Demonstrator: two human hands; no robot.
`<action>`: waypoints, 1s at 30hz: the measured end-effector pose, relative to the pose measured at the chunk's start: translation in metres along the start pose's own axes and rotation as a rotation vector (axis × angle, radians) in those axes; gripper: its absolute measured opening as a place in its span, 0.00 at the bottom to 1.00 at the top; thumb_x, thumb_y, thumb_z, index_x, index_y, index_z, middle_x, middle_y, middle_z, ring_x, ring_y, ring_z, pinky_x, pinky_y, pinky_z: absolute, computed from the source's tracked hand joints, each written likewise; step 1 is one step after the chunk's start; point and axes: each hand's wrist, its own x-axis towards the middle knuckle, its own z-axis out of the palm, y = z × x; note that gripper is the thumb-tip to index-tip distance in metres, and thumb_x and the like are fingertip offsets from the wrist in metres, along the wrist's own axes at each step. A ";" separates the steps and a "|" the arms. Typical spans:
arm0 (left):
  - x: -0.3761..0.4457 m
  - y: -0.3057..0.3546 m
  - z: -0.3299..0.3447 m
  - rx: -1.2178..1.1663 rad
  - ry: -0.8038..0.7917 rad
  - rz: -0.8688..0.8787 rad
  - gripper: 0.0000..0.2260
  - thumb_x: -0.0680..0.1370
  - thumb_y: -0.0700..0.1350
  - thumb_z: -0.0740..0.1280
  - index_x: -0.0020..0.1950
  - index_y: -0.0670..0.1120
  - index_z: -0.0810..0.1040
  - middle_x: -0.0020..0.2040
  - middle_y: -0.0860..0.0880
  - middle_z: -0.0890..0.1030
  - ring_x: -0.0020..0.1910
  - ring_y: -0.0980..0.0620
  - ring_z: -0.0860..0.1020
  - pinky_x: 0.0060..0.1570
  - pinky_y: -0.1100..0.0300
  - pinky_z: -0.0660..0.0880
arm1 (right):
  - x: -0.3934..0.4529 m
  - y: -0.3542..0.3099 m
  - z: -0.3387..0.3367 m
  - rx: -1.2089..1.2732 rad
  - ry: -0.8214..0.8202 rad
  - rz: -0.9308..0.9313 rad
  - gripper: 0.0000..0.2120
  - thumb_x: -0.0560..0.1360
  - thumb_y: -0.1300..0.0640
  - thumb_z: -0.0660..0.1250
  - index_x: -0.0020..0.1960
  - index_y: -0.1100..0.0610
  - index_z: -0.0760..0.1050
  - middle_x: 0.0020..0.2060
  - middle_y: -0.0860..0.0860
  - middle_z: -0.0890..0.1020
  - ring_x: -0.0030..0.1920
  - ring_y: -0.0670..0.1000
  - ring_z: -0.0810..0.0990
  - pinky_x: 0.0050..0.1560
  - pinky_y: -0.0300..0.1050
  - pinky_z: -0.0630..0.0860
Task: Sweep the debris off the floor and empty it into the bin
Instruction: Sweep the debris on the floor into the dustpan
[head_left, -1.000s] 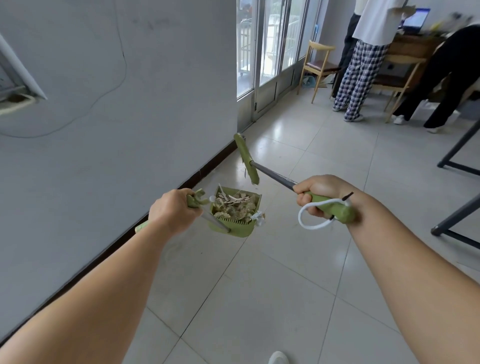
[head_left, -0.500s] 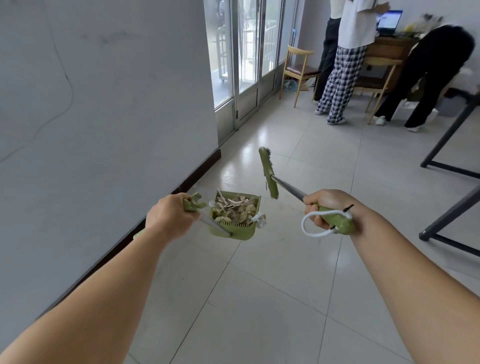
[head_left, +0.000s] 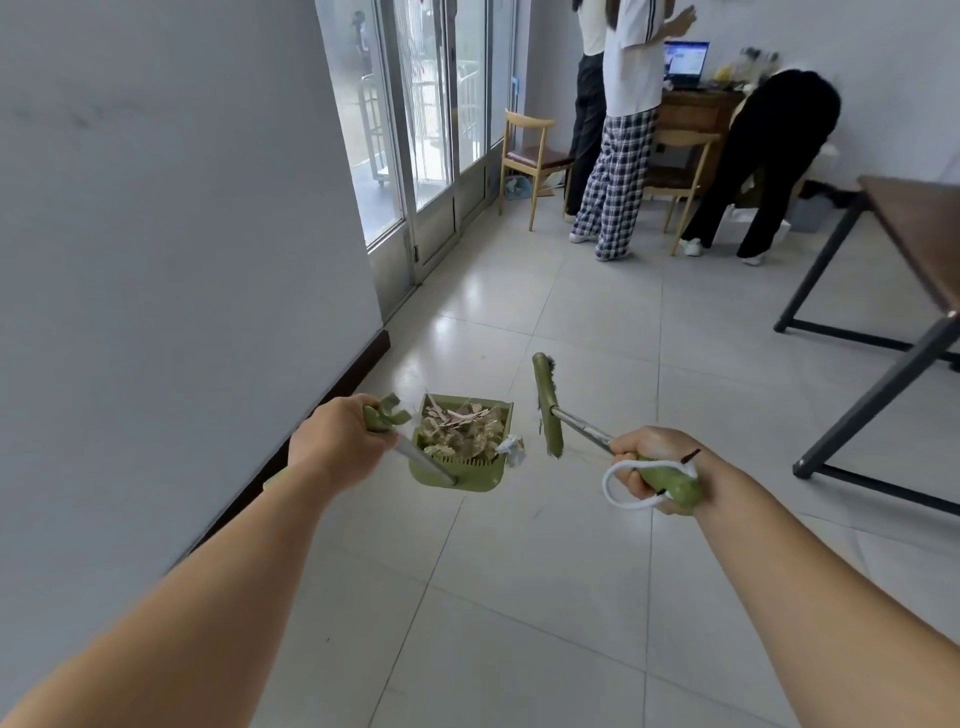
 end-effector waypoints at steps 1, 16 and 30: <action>0.014 0.002 -0.001 0.000 -0.007 0.018 0.07 0.73 0.49 0.72 0.51 0.56 0.82 0.37 0.55 0.80 0.40 0.49 0.80 0.41 0.56 0.77 | 0.007 -0.003 0.002 0.004 0.015 -0.012 0.12 0.77 0.63 0.57 0.35 0.59 0.66 0.20 0.51 0.68 0.17 0.45 0.65 0.18 0.31 0.65; 0.192 0.062 -0.004 -0.067 -0.071 0.190 0.10 0.72 0.48 0.74 0.52 0.52 0.84 0.43 0.49 0.82 0.44 0.45 0.80 0.46 0.52 0.79 | 0.106 -0.072 0.019 0.287 0.024 -0.089 0.15 0.74 0.69 0.53 0.30 0.60 0.65 0.18 0.52 0.69 0.17 0.45 0.66 0.20 0.34 0.62; 0.265 0.130 0.034 0.030 -0.087 0.203 0.09 0.73 0.48 0.74 0.52 0.51 0.82 0.44 0.49 0.81 0.45 0.46 0.79 0.43 0.56 0.74 | 0.158 -0.145 -0.051 0.876 -0.196 0.027 0.16 0.80 0.60 0.54 0.34 0.59 0.68 0.23 0.50 0.71 0.18 0.43 0.73 0.17 0.32 0.71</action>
